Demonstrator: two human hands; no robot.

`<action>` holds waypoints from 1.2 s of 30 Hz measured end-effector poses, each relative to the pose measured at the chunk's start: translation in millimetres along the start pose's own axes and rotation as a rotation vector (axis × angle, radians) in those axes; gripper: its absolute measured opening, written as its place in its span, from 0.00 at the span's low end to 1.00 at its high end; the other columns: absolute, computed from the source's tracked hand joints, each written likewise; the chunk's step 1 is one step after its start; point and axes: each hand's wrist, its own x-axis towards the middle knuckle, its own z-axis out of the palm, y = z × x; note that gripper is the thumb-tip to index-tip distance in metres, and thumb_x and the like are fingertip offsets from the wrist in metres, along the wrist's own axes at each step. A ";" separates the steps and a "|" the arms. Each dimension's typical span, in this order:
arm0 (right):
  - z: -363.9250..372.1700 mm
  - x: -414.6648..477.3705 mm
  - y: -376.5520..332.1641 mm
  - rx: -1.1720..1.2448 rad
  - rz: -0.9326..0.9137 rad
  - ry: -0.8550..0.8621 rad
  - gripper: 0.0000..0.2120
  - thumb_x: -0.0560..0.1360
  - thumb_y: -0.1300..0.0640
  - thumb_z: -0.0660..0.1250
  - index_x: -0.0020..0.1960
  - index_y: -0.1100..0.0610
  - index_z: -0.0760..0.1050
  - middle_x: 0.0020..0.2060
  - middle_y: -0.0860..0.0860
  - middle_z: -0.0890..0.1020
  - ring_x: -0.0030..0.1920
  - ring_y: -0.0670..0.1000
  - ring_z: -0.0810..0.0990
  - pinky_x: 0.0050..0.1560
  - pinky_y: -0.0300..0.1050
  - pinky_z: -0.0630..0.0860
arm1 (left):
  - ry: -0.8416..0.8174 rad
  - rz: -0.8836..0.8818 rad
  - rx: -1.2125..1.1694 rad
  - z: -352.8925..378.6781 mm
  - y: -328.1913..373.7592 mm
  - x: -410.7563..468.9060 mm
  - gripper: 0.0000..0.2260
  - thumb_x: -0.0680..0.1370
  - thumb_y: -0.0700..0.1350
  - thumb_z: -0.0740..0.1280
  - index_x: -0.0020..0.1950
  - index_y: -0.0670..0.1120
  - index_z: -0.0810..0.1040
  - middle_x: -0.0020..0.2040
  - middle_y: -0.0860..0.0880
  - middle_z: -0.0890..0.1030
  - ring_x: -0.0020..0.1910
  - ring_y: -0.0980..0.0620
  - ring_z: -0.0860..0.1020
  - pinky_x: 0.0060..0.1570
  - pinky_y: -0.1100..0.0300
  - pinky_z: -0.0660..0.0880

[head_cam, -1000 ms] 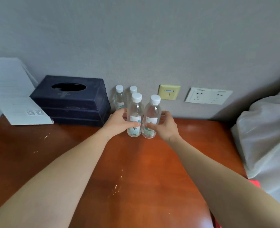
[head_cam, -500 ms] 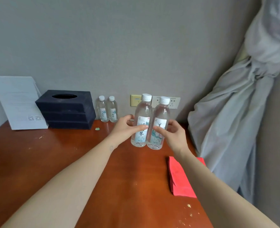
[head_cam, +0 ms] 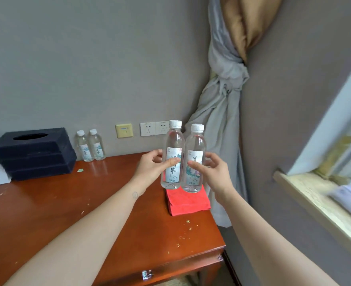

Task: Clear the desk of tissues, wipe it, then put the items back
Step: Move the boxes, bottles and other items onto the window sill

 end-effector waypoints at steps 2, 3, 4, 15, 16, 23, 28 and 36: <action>-15.3 -16.5 -4.0 -0.012 -0.021 0.069 0.20 0.65 0.49 0.80 0.54 0.50 0.79 0.46 0.49 0.85 0.46 0.47 0.85 0.45 0.44 0.81 | -0.059 0.034 0.001 13.7 13.1 -6.9 0.16 0.69 0.58 0.77 0.52 0.54 0.83 0.48 0.48 0.84 0.48 0.55 0.80 0.50 0.59 0.75; -23.5 -26.1 -5.6 -0.020 -0.027 0.105 0.20 0.65 0.49 0.80 0.54 0.50 0.79 0.46 0.48 0.85 0.46 0.47 0.85 0.44 0.42 0.80 | -0.094 0.049 0.001 21.2 18.9 -11.2 0.15 0.70 0.57 0.77 0.52 0.53 0.83 0.48 0.47 0.84 0.47 0.56 0.79 0.48 0.62 0.74; -31.8 -35.5 -7.5 -0.024 -0.030 0.140 0.20 0.65 0.49 0.80 0.55 0.50 0.79 0.46 0.48 0.85 0.46 0.47 0.85 0.44 0.42 0.80 | -0.124 0.065 -0.001 28.6 23.9 -15.1 0.14 0.70 0.56 0.76 0.53 0.53 0.83 0.48 0.47 0.84 0.45 0.59 0.79 0.45 0.64 0.73; -136.8 -168.3 -17.1 -0.097 0.016 0.510 0.23 0.61 0.48 0.81 0.54 0.50 0.79 0.43 0.50 0.86 0.45 0.49 0.86 0.52 0.56 0.81 | -0.460 0.183 -0.031 141.6 61.9 -80.1 0.38 0.54 0.73 0.74 0.57 0.51 0.83 0.48 0.50 0.84 0.46 0.57 0.79 0.50 0.57 0.75; -147.3 -183.1 -17.5 -0.108 0.025 0.552 0.25 0.59 0.46 0.80 0.53 0.49 0.79 0.43 0.50 0.86 0.45 0.49 0.86 0.51 0.56 0.81 | -0.508 0.190 -0.040 154.5 66.7 -90.2 0.35 0.55 0.71 0.75 0.54 0.51 0.83 0.46 0.50 0.83 0.43 0.60 0.79 0.49 0.58 0.74; -226.8 -288.7 -24.4 -0.179 0.075 0.848 0.24 0.63 0.51 0.81 0.55 0.52 0.77 0.46 0.52 0.85 0.45 0.50 0.85 0.51 0.54 0.82 | -0.791 0.240 -0.107 260.9 108.3 -167.0 0.17 0.67 0.57 0.79 0.48 0.49 0.82 0.44 0.44 0.84 0.46 0.47 0.83 0.48 0.53 0.76; -285.5 -354.1 -28.2 -0.182 0.090 1.038 0.22 0.64 0.53 0.81 0.55 0.51 0.76 0.48 0.52 0.84 0.47 0.49 0.84 0.50 0.49 0.81 | -0.964 0.313 -0.120 335.2 145.3 -221.0 0.18 0.68 0.56 0.78 0.54 0.50 0.81 0.43 0.50 0.83 0.45 0.52 0.82 0.42 0.59 0.72; -388.0 -432.2 -17.3 -0.226 0.151 1.186 0.37 0.54 0.42 0.80 0.59 0.51 0.74 0.52 0.54 0.83 0.52 0.52 0.83 0.56 0.55 0.79 | -1.086 0.520 -0.015 451.1 186.1 -293.0 0.25 0.68 0.58 0.78 0.60 0.51 0.79 0.49 0.52 0.82 0.48 0.55 0.80 0.46 0.58 0.76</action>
